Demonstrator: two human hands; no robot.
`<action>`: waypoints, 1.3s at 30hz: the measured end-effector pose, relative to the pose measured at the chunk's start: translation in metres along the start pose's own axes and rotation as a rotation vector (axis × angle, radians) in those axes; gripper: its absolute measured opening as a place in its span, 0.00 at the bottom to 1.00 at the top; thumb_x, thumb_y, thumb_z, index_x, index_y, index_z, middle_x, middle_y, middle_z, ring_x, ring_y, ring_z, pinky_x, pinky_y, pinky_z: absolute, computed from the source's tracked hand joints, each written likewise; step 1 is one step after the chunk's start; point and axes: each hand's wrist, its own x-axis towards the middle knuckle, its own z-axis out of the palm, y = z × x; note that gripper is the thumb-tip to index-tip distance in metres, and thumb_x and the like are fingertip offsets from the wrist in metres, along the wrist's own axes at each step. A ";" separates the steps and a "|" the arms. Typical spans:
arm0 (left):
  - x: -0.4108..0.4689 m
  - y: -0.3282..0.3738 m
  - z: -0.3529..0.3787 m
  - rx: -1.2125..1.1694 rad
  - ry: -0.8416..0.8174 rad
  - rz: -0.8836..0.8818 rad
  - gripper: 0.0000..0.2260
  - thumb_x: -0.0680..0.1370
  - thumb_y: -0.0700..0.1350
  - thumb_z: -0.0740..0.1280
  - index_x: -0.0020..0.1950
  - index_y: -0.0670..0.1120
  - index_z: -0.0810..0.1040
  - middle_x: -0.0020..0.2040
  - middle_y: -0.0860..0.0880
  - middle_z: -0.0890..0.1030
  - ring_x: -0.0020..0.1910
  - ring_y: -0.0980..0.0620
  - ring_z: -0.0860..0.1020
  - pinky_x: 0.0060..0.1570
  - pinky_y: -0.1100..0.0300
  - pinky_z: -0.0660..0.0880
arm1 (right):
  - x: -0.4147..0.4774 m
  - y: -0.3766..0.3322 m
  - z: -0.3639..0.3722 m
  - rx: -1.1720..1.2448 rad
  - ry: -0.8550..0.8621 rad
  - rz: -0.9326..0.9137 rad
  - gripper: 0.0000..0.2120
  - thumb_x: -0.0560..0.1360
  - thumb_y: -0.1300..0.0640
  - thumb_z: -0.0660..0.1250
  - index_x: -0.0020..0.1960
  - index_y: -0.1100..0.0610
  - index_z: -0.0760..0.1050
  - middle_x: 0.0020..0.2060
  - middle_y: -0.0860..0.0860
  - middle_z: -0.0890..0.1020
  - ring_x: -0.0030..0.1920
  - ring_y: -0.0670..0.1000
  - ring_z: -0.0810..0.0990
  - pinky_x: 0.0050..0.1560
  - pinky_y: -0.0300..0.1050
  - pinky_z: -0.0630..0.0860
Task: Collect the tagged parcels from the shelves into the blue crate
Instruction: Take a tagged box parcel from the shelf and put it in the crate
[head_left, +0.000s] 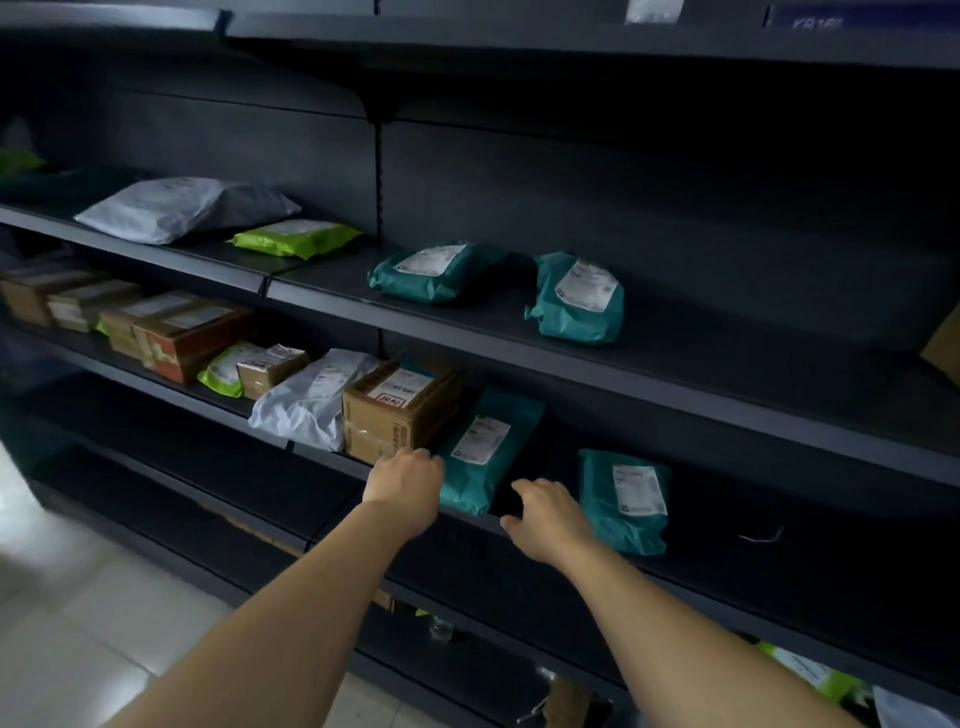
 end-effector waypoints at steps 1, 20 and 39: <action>0.011 -0.002 0.004 -0.006 -0.016 -0.004 0.13 0.77 0.42 0.64 0.62 0.45 0.73 0.59 0.46 0.75 0.61 0.45 0.73 0.56 0.53 0.72 | 0.012 0.001 0.002 0.002 -0.013 0.001 0.23 0.79 0.47 0.62 0.70 0.56 0.67 0.65 0.55 0.72 0.67 0.57 0.68 0.64 0.53 0.71; 0.167 -0.036 0.126 -0.198 -0.403 0.065 0.16 0.79 0.44 0.62 0.67 0.44 0.71 0.65 0.42 0.72 0.63 0.43 0.73 0.60 0.52 0.74 | 0.163 0.005 0.073 0.364 -0.212 0.377 0.21 0.78 0.45 0.62 0.66 0.56 0.71 0.62 0.53 0.77 0.61 0.56 0.76 0.59 0.46 0.74; 0.187 -0.015 0.138 -1.084 -0.346 -0.253 0.22 0.75 0.44 0.66 0.70 0.48 0.71 0.58 0.47 0.80 0.54 0.46 0.78 0.51 0.55 0.78 | 0.170 0.026 0.096 0.960 0.164 0.699 0.18 0.75 0.63 0.64 0.63 0.53 0.76 0.55 0.53 0.82 0.48 0.51 0.81 0.48 0.44 0.80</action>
